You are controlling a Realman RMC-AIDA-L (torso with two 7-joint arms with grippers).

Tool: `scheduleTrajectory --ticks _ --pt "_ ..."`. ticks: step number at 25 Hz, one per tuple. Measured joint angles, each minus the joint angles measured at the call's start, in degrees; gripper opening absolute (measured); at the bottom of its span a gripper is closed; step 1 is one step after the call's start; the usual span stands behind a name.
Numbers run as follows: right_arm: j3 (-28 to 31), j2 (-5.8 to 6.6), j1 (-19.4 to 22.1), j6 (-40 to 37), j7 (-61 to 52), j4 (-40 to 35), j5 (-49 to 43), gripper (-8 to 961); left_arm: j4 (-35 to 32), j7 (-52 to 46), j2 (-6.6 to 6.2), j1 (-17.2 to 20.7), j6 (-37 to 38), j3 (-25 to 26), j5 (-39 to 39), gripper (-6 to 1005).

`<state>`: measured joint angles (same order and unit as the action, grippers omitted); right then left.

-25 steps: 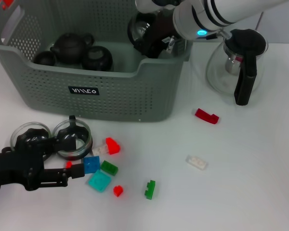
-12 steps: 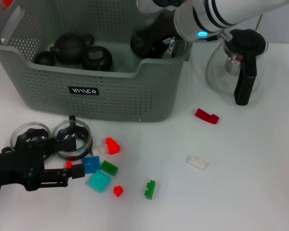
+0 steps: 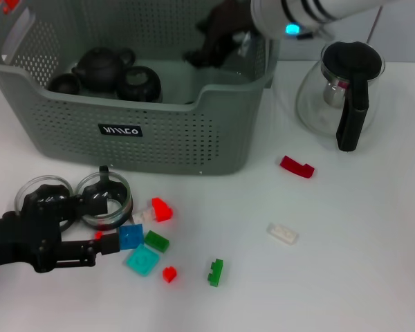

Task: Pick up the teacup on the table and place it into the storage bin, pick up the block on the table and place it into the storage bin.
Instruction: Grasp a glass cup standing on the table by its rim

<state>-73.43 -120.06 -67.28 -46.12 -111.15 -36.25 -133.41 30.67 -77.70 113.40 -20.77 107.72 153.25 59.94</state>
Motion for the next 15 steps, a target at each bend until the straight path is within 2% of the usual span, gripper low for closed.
scheduleTrajectory --ticks 5,9,15 --pt "2.16 0.13 3.28 -1.43 -0.14 -10.10 4.14 567 0.00 -0.23 -0.27 0.09 0.34 0.03 0.04 865" --pt "4.48 0.23 6.86 -8.12 -0.08 -20.37 8.60 578 0.00 -0.32 -0.32 0.18 0.46 0.03 0.14 864" --pt "5.38 0.14 14.26 -23.19 -2.89 -35.32 15.36 591 0.31 -0.35 -0.39 0.27 0.59 0.03 0.16 863"
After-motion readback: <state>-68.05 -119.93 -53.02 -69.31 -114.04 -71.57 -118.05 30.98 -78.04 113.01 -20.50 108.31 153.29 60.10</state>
